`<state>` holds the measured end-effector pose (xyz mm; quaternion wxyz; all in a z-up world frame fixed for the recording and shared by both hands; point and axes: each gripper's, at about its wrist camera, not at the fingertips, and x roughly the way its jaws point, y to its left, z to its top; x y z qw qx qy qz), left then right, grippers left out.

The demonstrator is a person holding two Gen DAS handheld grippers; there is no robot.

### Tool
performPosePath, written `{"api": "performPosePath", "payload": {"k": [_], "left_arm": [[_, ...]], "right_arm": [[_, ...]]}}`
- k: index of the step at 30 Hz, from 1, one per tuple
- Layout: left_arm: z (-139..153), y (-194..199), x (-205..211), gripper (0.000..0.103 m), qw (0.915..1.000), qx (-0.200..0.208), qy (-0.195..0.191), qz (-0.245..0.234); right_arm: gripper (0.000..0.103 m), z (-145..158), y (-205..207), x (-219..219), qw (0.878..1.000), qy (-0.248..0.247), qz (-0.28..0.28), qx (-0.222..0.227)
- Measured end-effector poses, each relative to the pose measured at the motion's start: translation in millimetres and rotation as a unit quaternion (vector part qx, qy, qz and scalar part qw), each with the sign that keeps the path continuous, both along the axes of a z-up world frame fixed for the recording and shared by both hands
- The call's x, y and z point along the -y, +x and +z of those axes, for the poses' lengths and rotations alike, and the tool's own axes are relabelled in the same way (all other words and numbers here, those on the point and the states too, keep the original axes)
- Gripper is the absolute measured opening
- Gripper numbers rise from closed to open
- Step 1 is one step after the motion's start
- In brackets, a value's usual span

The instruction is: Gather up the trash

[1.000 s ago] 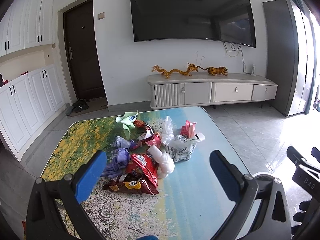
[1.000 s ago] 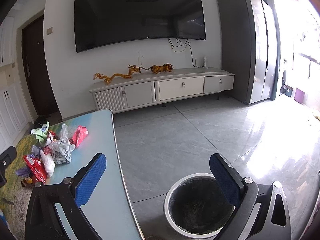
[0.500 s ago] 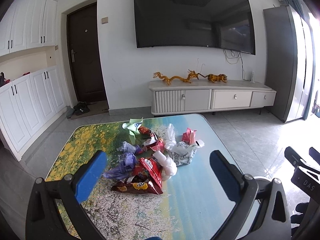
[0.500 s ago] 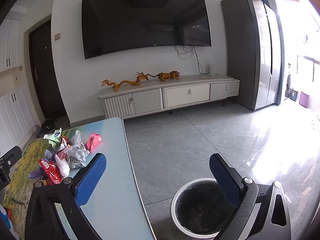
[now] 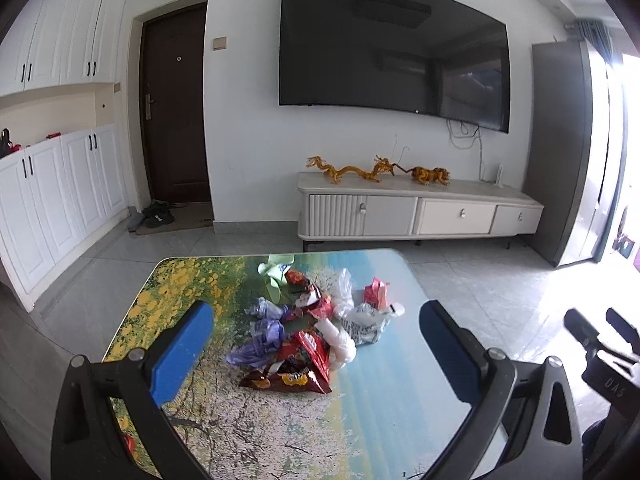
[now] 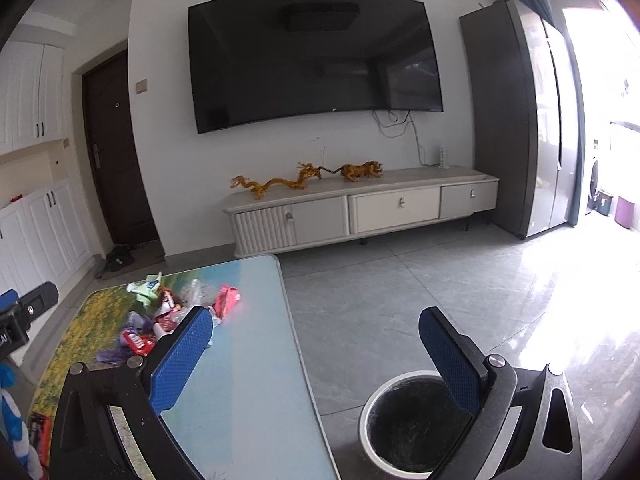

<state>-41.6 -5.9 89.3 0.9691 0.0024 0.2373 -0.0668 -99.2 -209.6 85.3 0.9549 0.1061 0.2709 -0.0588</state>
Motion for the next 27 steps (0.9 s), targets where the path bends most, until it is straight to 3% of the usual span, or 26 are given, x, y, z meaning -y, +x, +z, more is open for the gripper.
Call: {"api": "performPosePath", "payload": {"k": [7, 15, 20, 24, 27], "left_arm": [[36, 12, -24, 0.103, 0.9988, -0.022, -0.026, -0.037], [62, 31, -34, 0.092, 0.9990, -0.018, 0.017, -0.037], [22, 59, -46, 0.073, 0.9962, -0.078, 0.005, -0.039], [-29, 87, -47, 0.063, 0.9884, -0.143, -0.011, -0.050], [-63, 106, -41, 0.056, 0.9807, -0.185, -0.019, -0.060]], "right_arm": [[0.103, 32, 2, 5, 0.998, 0.046, 0.037, 0.019], [0.096, 70, 18, 8, 0.991, 0.086, 0.088, 0.059], [0.078, 48, 44, -7, 0.985, 0.103, 0.135, 0.027], [0.053, 7, 73, -28, 0.975, 0.123, 0.182, -0.027], [0.049, -23, 93, -43, 0.963, 0.140, 0.221, -0.067]]}}
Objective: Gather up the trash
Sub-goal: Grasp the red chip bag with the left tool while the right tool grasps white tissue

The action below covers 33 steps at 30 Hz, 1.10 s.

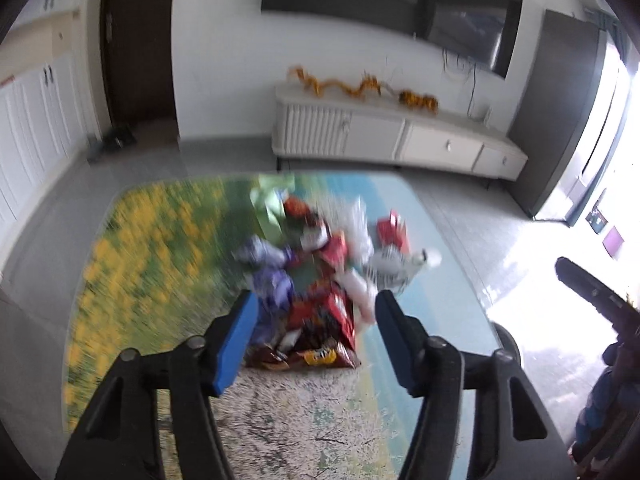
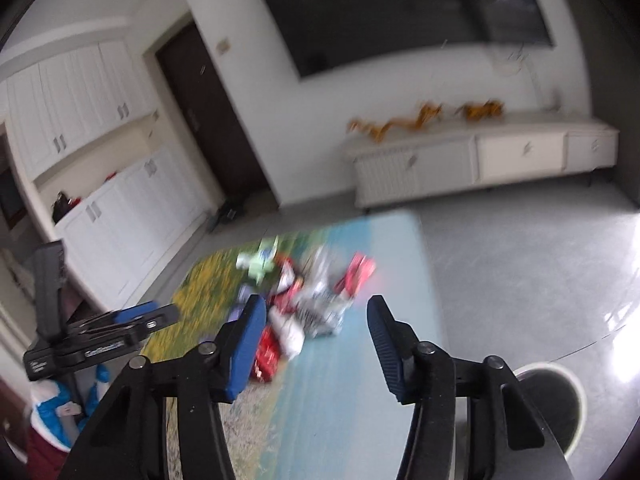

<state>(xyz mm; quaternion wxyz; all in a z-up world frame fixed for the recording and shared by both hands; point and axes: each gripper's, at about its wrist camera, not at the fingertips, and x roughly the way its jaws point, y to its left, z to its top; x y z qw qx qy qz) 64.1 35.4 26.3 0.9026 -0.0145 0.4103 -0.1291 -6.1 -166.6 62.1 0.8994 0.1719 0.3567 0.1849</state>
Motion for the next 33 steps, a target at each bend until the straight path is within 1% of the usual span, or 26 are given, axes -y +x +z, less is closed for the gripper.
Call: {"api": "performPosePath", "payload": {"k": [3, 5, 8, 10, 11, 13, 14, 16, 19, 24, 26, 27, 28, 30, 33], "left_arm": [[-33, 18, 10, 0.053, 0.9993, -0.036, -0.002, -0.009], [-47, 28, 14, 0.052, 0.9987, -0.050, -0.005, -0.011], [-66, 43, 17, 0.047, 0.9971, -0.073, -0.013, -0.013], [-76, 53, 17, 0.037, 0.9958, -0.088, -0.021, -0.012], [-80, 57, 16, 0.035, 0.9953, -0.092, -0.027, -0.012], [-86, 62, 14, 0.028, 0.9944, -0.098, -0.036, -0.012], [-88, 64, 13, 0.025, 0.9940, -0.100, -0.043, -0.014], [-90, 67, 11, 0.016, 0.9934, -0.101, -0.051, -0.017], [-92, 67, 8, 0.011, 0.9931, -0.099, -0.059, -0.020], [-92, 64, 5, 0.008, 0.9926, -0.093, -0.075, -0.023], [-91, 62, 3, 0.007, 0.9924, -0.091, -0.080, -0.023], [-90, 60, 3, 0.007, 0.9924, -0.088, -0.083, -0.024], [-88, 58, 3, 0.006, 0.9927, -0.084, -0.083, -0.024], [-85, 55, 3, 0.005, 0.9932, -0.078, -0.084, -0.023], [-74, 44, -4, 0.004, 0.9930, -0.062, -0.099, -0.021]], "right_arm": [[0.048, -28, 18, -16, 0.998, 0.009, 0.045, -0.035], [0.048, -45, 26, -23, 0.996, 0.005, 0.066, -0.054], [0.048, -67, 36, -32, 0.992, 0.004, 0.095, -0.080], [0.048, -75, 40, -34, 0.990, 0.002, 0.108, -0.093], [0.048, -79, 46, -36, 0.989, 0.002, 0.113, -0.098], [0.048, -86, 56, -44, 0.987, 0.004, 0.123, -0.106], [0.048, -90, 59, -47, 0.985, 0.003, 0.129, -0.111], [0.048, -95, 66, -53, 0.984, 0.002, 0.139, -0.115], [0.048, -102, 74, -65, 0.980, 0.004, 0.158, -0.123], [0.047, -116, 90, -81, 0.976, -0.002, 0.171, -0.135], [0.040, -120, 93, -82, 0.975, -0.003, 0.173, -0.139], [0.031, -120, 93, -82, 0.975, -0.002, 0.175, -0.139], [0.025, -118, 92, -81, 0.975, 0.001, 0.177, -0.137], [0.023, -113, 88, -78, 0.976, 0.002, 0.178, -0.127], [0.022, -103, 80, -74, 0.978, 0.006, 0.174, -0.111]]}}
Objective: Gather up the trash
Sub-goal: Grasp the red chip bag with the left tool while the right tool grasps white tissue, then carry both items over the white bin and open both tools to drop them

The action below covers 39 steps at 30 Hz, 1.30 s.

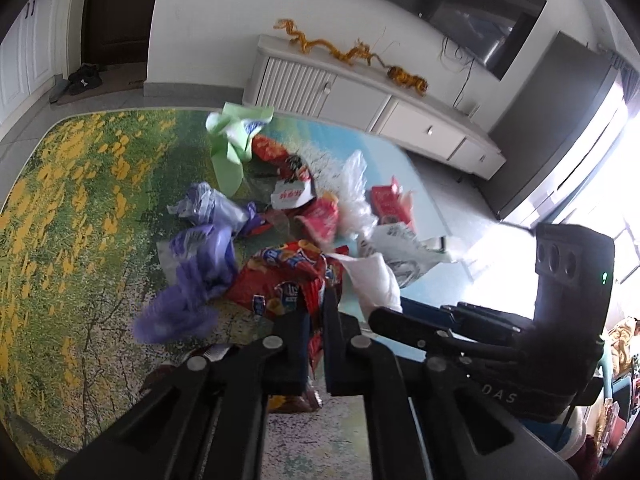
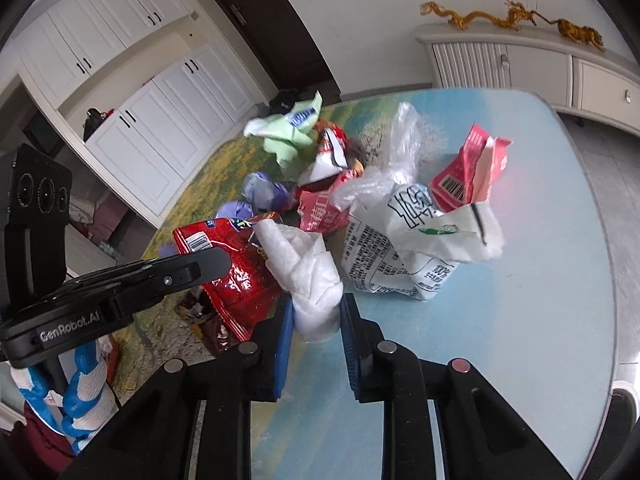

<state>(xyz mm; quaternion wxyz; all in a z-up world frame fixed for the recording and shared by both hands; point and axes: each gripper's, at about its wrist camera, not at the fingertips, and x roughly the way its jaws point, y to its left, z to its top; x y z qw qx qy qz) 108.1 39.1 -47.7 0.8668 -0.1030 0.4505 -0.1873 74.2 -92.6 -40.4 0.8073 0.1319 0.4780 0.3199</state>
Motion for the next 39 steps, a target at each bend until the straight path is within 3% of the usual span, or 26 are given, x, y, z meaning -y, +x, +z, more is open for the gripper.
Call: {"api": "performPosePath", "payload": {"k": [10, 15, 20, 27, 33, 39], "left_arm": [[55, -39, 13, 0.004, 0.9978, 0.062, -0.015, -0.017], [82, -63, 49, 0.004, 0.9943, 0.089, -0.016, -0.056], [96, -84, 117, 0.004, 0.9876, 0.096, -0.013, -0.123], [71, -100, 229, 0.005, 0.9743, 0.066, 0.019, -0.214], [18, -98, 307, 0.005, 0.9638, 0.019, 0.061, -0.259], [-27, -81, 359, 0.007, 0.9571, -0.028, 0.070, -0.280]], "right_arm": [[0.022, 54, -48, 63, 0.994, 0.051, -0.075, 0.060], [0.022, 77, -81, 118, 0.984, 0.052, -0.147, 0.084], [0.022, 83, -120, 190, 0.968, 0.034, -0.231, 0.091], [0.022, 37, -164, 276, 0.940, -0.004, -0.339, 0.029], [0.023, -21, -181, 307, 0.924, 0.003, -0.379, -0.043], [0.027, -61, -181, 334, 0.910, 0.008, -0.402, -0.097]]}}
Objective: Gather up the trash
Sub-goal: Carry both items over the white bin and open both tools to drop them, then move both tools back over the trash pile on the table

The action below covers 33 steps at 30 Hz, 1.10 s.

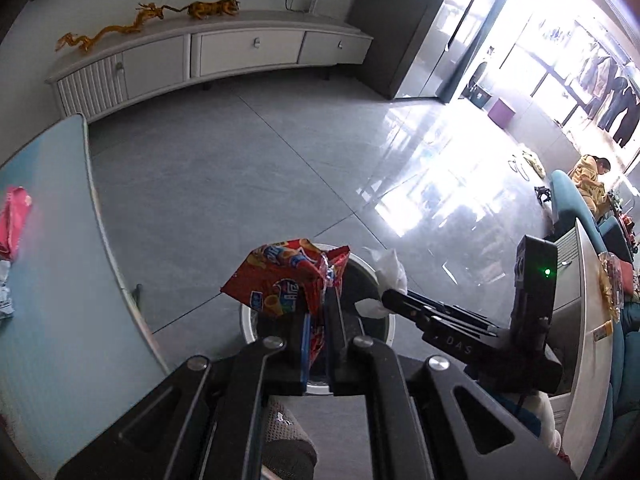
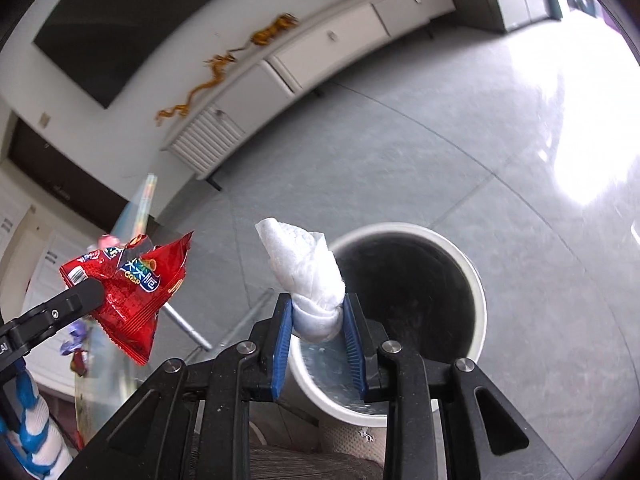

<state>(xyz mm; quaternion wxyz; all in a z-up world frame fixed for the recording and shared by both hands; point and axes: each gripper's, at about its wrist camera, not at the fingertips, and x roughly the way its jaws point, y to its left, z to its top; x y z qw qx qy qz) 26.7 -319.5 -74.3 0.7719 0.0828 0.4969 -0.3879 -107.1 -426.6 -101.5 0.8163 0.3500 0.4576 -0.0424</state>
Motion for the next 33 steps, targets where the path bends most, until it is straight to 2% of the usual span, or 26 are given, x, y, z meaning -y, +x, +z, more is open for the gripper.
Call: {"api": "performPosePath", "payload": {"k": [2, 3, 4, 6, 10, 18, 23, 33], "left_arm": [[-10, 5, 12, 0.010, 0.9999, -0.016, 0.000, -0.004], [-16, 9, 18, 0.015, 0.9996, -0.028, 0.000, -0.007], [-19, 10, 22, 0.029, 0.9994, -0.033, 0.000, -0.007], [-23, 12, 25, 0.048, 0.9993, -0.036, -0.004, -0.002], [-19, 16, 23, 0.048, 0.9993, -0.036, -0.012, -0.001], [13, 10, -12, 0.048, 0.9992, 0.005, -0.033, 0.024], [42, 7, -44, 0.048, 0.9967, 0.043, -0.051, 0.047], [88, 0, -129, 0.048, 0.9862, 0.095, -0.088, 0.103]], "right_arm": [[0.038, -9, 5, 4, 1.000, 0.004, -0.009, -0.015], [0.045, -14, 6, 7, 1.000, 0.007, -0.013, -0.021], [0.047, -18, 5, 11, 0.999, 0.008, -0.017, -0.026], [0.047, -23, 5, 14, 0.999, 0.008, -0.022, -0.037], [0.048, -29, 1, 21, 0.999, 0.005, -0.024, -0.044], [0.048, -17, 11, 28, 0.999, 0.001, -0.025, -0.021], [0.048, 14, 11, 21, 1.000, -0.013, -0.023, 0.003], [0.048, 99, 17, -15, 0.996, -0.058, 0.003, 0.070]]}}
